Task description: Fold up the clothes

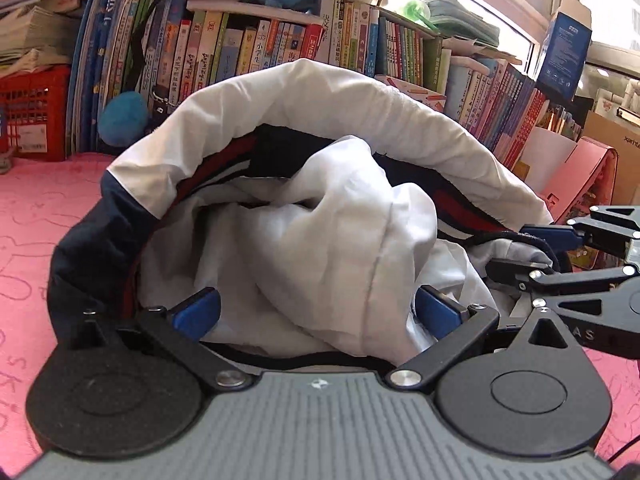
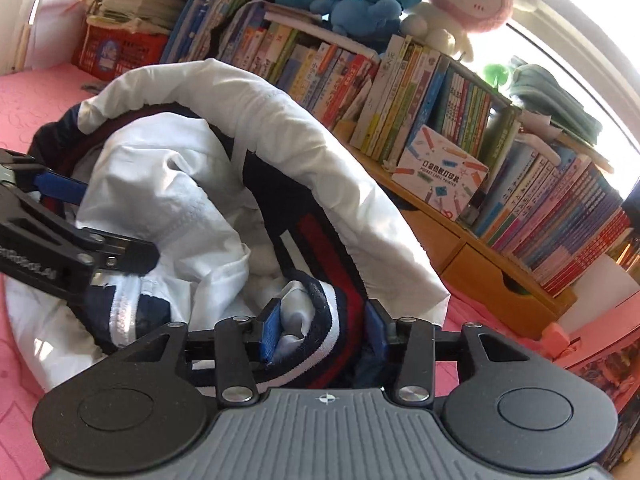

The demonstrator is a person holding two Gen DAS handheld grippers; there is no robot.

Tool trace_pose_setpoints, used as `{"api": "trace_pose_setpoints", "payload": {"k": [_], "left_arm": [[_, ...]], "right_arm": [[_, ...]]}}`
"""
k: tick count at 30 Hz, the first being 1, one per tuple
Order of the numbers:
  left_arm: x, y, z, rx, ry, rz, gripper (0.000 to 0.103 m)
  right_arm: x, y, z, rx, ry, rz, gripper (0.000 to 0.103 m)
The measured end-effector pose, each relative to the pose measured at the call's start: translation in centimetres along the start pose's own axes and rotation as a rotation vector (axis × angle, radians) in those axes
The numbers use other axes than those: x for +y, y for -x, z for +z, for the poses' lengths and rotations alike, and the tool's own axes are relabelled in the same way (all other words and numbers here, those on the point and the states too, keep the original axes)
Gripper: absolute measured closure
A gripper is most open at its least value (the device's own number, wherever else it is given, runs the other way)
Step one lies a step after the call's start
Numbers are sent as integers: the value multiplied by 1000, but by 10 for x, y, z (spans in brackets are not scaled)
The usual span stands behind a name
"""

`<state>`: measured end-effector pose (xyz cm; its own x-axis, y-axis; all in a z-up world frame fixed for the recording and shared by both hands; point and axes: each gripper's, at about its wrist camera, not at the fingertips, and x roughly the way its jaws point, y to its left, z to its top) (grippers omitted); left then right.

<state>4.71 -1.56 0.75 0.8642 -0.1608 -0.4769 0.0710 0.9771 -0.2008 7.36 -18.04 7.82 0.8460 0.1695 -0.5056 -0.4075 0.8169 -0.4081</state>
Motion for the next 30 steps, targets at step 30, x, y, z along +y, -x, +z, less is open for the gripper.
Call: {"api": "trace_pose_setpoints", "payload": {"k": [30], "left_arm": [[11,-18,-4,94,48,-17,0]], "right_arm": [[15,86,-80,-172,-42,-384,52]]}}
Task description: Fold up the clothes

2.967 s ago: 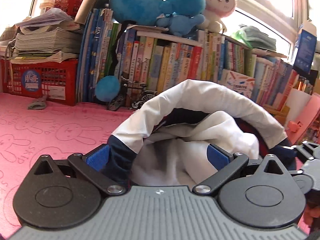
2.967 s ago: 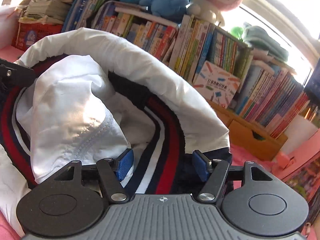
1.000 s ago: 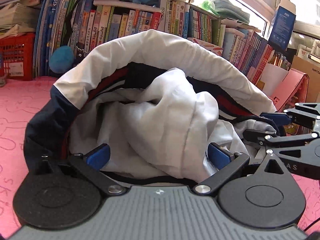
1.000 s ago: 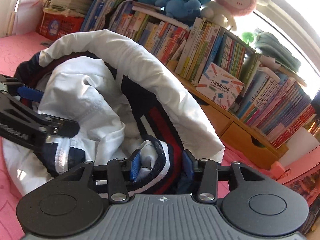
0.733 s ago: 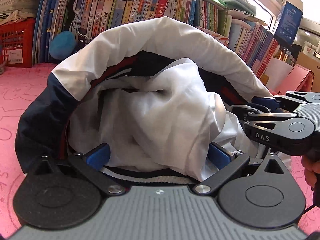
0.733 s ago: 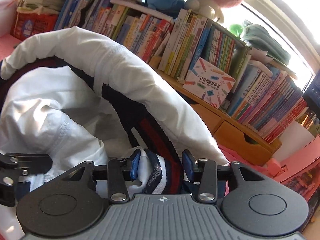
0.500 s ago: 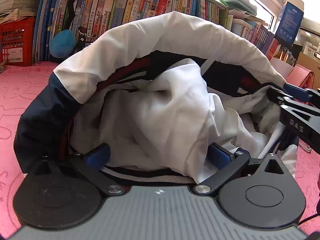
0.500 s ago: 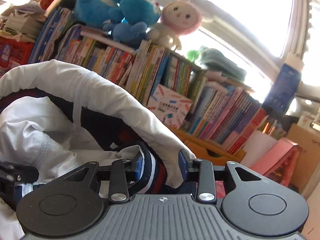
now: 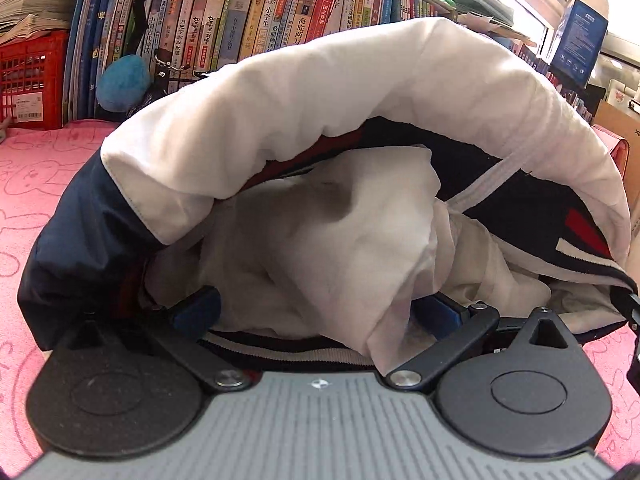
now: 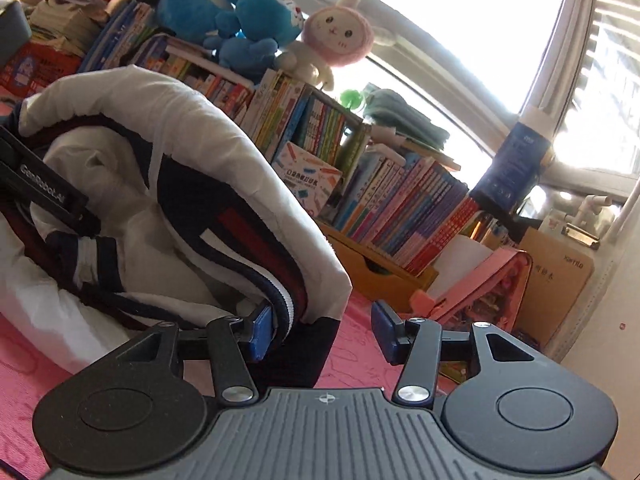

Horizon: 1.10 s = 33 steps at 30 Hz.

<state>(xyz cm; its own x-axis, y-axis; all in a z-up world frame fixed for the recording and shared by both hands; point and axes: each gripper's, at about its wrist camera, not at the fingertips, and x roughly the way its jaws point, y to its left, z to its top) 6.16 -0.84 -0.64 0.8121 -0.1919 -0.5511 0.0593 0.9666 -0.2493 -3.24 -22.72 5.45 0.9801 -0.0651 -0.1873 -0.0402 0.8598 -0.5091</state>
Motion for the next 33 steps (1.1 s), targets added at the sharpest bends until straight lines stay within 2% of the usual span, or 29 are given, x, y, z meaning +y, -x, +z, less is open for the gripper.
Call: {"api": "trace_pose_setpoints", "payload": {"k": [2,5,6,10,12,14,17,21,23,27,30,33], "left_arm": [[1,0,-1,1,2,0,0],[2,1,-2,2,1,1,0],[3,1,-3,2,1,1,0],[6,2,-5,1,2,0,0],[8,3,-6,2,1,0,0],[9,4,-7,2,1,0,0],[11,5,-9,2,0,1,0],[15,7,-12,4,-2,2,0],[17,8,-14,3,-1,0,0],[21,10,-17,4,-4,2,0],[25,13,-21,-2,-7,4,0],[22,30,-28,-61,-29,32,0]], "right_arm": [[3,12,9,-68,27,37,52],[18,18,23,-134,111,40,53],[25,15,25,-140,147,27,57],[48,-19,32,-58,271,62,61],[56,-34,32,-25,292,66,61],[58,-46,35,-20,284,42,62],[50,-55,45,-13,198,35,62],[56,-76,47,7,229,40,62],[53,-79,52,0,168,55,62],[21,-57,72,-66,-145,105,87],[-5,-28,87,-153,-320,147,92],[-25,0,99,-234,-380,151,92]]}}
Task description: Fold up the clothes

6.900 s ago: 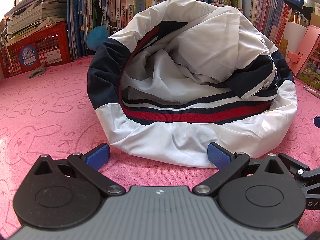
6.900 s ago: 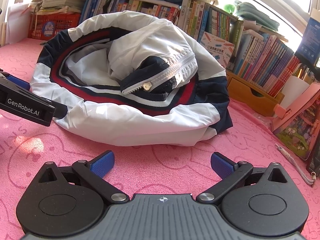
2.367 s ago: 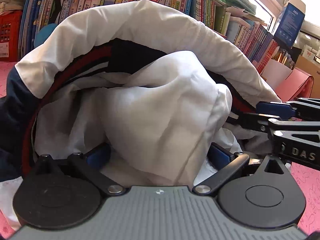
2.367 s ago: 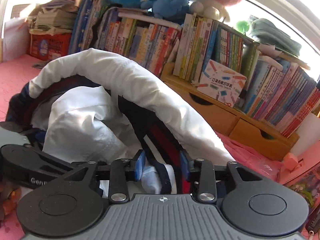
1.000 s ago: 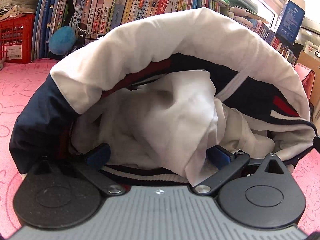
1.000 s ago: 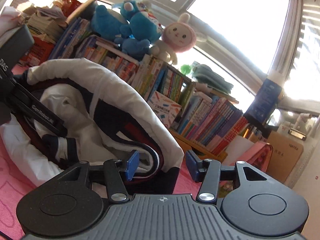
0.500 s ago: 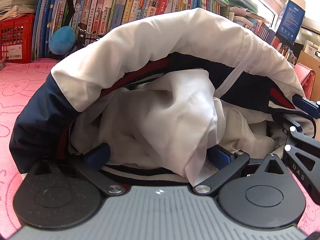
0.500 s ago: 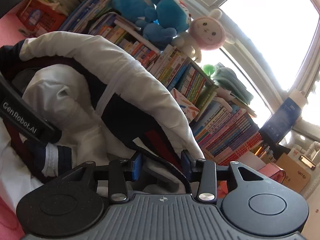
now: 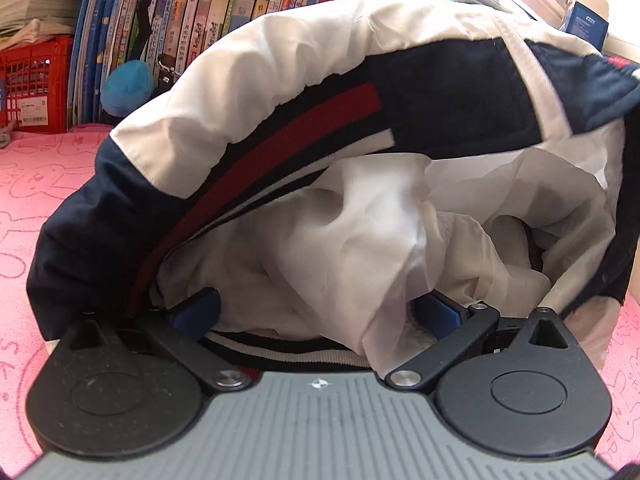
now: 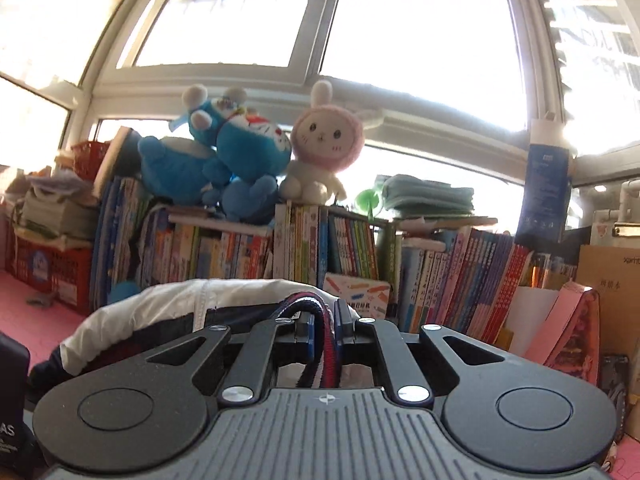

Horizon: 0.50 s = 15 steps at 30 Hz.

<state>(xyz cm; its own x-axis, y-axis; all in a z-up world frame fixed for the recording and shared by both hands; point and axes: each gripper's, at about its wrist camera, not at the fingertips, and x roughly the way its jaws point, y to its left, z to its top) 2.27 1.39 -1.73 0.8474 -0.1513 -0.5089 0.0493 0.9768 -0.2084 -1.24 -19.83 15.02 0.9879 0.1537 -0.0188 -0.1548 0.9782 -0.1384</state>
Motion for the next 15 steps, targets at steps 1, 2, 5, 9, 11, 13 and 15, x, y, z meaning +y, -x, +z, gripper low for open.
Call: {"api": "trace_pose_setpoints", "payload": {"k": [1,2,5,9,11,13,15], "left_arm": [[-2,9,-3,-28,-14,14,0],[-4,20,-7,-65,-37,27,0],[-16,62,-17,-205,-134,17,0],[-77,55,12,-360,-325,109,0],[-86,48,20,-364,-370,113,0],[-93,34,31,-347,-405,115,0],[-99,28,38,-348,-445,157,0]], "right_arm": [[-4,6,5,-4,-18,17,92],[-8,12,10,-5,-35,34,93],[-20,26,12,9,-87,100,92],[-30,40,6,36,-148,147,92],[-32,46,4,34,-153,148,92],[-33,51,0,33,-136,132,92],[-32,56,-4,32,-110,107,92]]}}
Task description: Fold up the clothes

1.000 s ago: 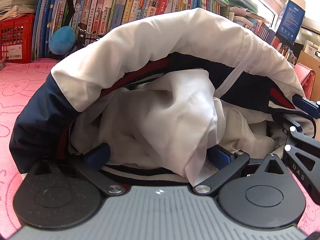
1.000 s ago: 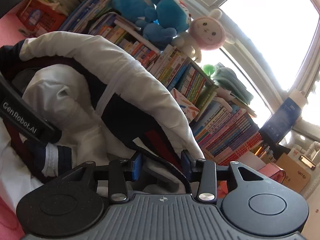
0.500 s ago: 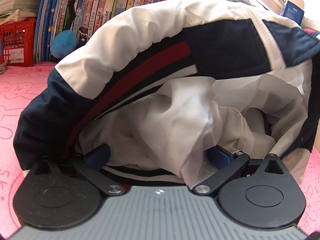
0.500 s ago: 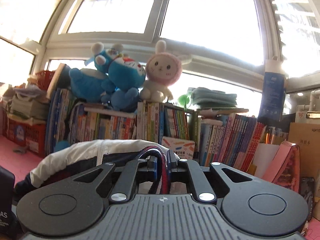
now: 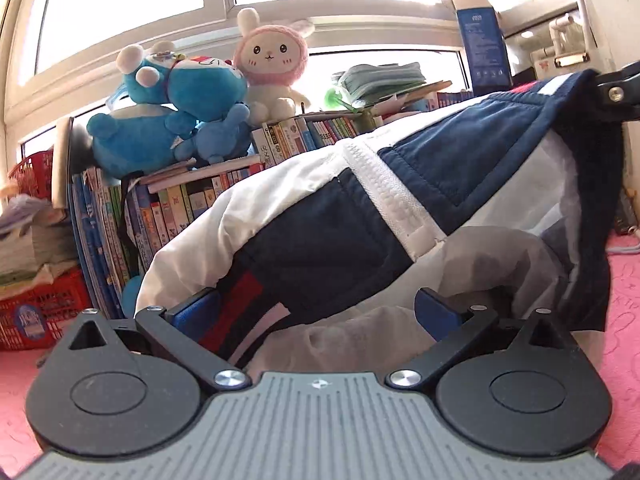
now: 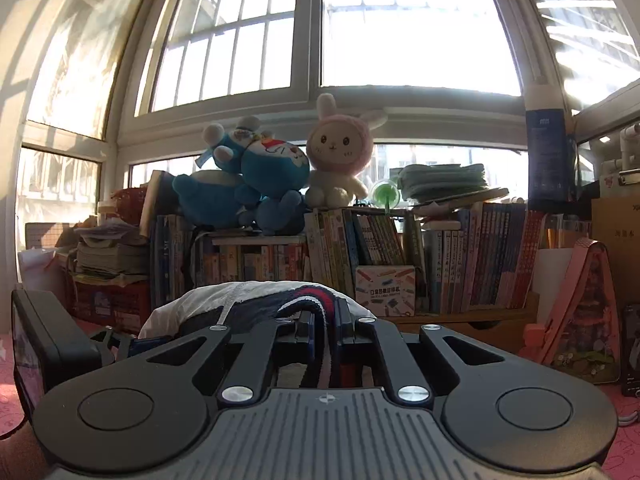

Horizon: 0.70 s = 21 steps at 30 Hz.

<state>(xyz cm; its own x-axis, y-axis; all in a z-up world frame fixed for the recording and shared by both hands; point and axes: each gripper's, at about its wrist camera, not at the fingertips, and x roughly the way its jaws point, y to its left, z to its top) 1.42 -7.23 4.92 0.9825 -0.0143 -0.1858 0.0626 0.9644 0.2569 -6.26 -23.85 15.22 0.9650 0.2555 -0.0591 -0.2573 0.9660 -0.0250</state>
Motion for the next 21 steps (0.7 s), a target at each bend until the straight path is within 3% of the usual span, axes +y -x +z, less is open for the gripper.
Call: {"api": "trace_pose_setpoints", "payload": {"k": [3,6,8,11,14,17,19,21], "left_arm": [[33,-4,18,-20,27,104,0],[75,5,32,-61,36,196,0],[93,16,34,-53,-7,263,0],[114,25,22,-15,-69,428,0],[138,34,5,45,14,408,0],[143,41,-2,63,35,391,0],[136,46,2,49,32,383,0],[129,52,11,24,41,364,0]], "right_arm": [[4,4,-12,-3,96,-75,92],[7,4,-29,10,167,-92,91],[13,5,-38,5,205,-112,91],[16,8,-47,-15,240,-195,92],[9,8,-51,20,195,-212,92],[25,14,-60,33,175,-97,87],[53,16,-68,29,227,-12,66],[88,12,-74,14,300,54,54]]}}
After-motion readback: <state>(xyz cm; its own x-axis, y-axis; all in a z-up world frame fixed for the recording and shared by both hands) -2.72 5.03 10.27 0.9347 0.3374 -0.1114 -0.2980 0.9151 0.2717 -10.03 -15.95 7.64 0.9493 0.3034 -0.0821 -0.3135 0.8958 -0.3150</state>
